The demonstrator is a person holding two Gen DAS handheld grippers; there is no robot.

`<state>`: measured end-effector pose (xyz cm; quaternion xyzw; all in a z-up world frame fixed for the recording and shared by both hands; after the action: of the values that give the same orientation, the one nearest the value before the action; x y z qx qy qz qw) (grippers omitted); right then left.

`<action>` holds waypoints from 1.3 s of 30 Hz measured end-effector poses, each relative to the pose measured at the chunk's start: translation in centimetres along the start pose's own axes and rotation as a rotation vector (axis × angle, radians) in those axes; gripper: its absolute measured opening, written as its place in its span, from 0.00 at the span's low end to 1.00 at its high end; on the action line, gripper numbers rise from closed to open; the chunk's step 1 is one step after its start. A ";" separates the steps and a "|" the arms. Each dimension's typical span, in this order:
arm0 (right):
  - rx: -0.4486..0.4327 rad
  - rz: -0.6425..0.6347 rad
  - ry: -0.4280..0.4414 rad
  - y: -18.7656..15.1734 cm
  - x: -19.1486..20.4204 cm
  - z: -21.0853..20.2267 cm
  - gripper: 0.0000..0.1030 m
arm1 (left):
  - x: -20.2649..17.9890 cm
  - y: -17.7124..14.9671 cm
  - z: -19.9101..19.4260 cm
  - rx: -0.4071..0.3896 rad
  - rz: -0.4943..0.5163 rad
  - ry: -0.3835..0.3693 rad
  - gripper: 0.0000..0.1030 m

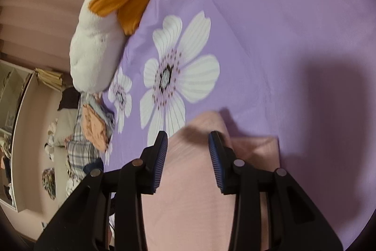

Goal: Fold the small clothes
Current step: 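Lower the hem onto the shirt and open both tools, then grasp the folded shirt edge with the left tool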

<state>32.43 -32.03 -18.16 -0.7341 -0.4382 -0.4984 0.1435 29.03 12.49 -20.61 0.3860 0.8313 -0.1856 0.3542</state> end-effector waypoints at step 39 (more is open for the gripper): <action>0.191 -0.533 -0.315 -19.5 -0.1 -11.5 0.24 | 5.6 -18.1 -8.2 -0.085 0.606 0.233 0.56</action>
<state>10.14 -28.32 -17.37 -0.6450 -0.6767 -0.3551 0.0067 8.90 8.67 -18.47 0.6193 0.7207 0.0085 0.3114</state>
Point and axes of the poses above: each gripper's, at about its wrist camera, not at the fingertips, and z roughly the way its jaws point, x to its left, y to its top, the point moved 9 cm from there along z, roughly the way its jaws point, and after that the axes turned 11 degrees about y, right-handed, at the moved point
